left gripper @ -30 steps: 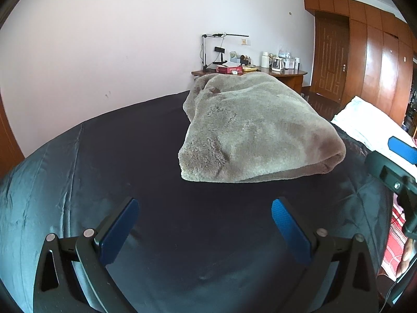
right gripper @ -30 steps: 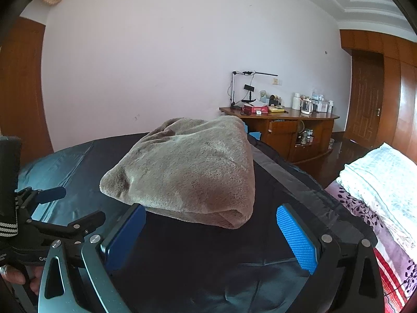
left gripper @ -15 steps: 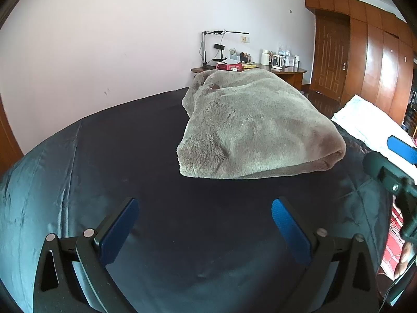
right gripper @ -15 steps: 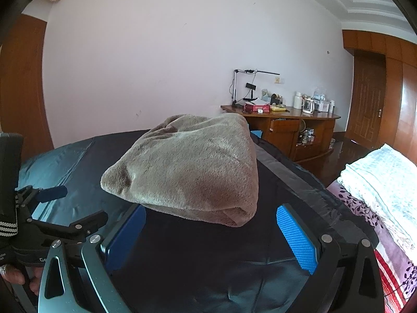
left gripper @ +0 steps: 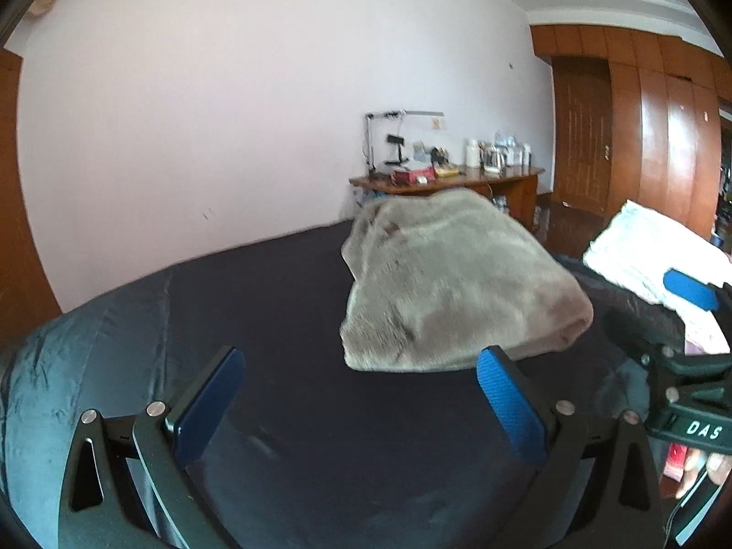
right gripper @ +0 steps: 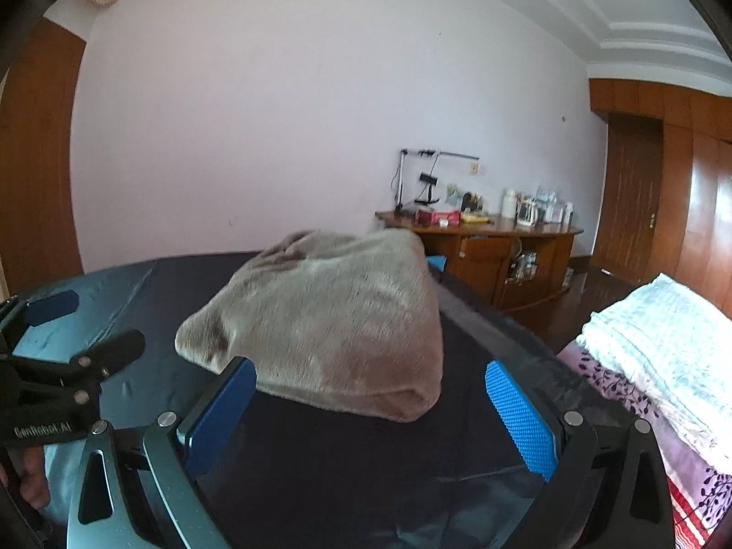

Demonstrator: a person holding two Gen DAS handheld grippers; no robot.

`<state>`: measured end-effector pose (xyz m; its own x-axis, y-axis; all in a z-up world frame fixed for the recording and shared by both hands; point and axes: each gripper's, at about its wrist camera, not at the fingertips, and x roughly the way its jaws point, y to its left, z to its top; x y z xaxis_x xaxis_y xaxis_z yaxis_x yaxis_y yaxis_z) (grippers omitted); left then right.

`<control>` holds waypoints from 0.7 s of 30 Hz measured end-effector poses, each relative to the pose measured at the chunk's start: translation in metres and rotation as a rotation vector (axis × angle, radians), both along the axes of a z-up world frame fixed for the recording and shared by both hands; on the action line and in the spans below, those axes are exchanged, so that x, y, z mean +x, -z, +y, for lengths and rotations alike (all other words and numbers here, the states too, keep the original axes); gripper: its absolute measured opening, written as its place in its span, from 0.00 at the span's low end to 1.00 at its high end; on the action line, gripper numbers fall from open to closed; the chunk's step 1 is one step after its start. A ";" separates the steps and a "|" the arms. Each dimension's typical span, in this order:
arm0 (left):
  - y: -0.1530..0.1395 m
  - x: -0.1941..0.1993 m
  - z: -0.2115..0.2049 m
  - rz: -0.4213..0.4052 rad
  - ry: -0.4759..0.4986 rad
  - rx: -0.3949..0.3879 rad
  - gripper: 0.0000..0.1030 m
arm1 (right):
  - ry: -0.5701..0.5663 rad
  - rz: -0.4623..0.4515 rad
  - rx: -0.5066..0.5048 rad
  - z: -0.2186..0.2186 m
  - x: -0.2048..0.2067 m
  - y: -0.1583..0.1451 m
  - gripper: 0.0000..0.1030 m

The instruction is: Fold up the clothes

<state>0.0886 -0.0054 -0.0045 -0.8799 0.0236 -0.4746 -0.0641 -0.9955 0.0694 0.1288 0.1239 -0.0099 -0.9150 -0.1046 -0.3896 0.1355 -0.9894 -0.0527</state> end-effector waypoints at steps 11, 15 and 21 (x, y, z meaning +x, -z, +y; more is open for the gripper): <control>0.007 0.004 0.006 0.022 -0.013 -0.041 0.99 | 0.003 -0.021 -0.011 0.004 -0.002 0.006 0.99; 0.008 0.003 0.004 0.015 -0.016 -0.036 0.99 | -0.002 -0.021 -0.006 0.002 -0.001 0.006 0.99; 0.009 0.003 0.005 0.012 -0.016 -0.037 0.99 | -0.014 -0.028 0.004 -0.003 -0.001 0.009 0.99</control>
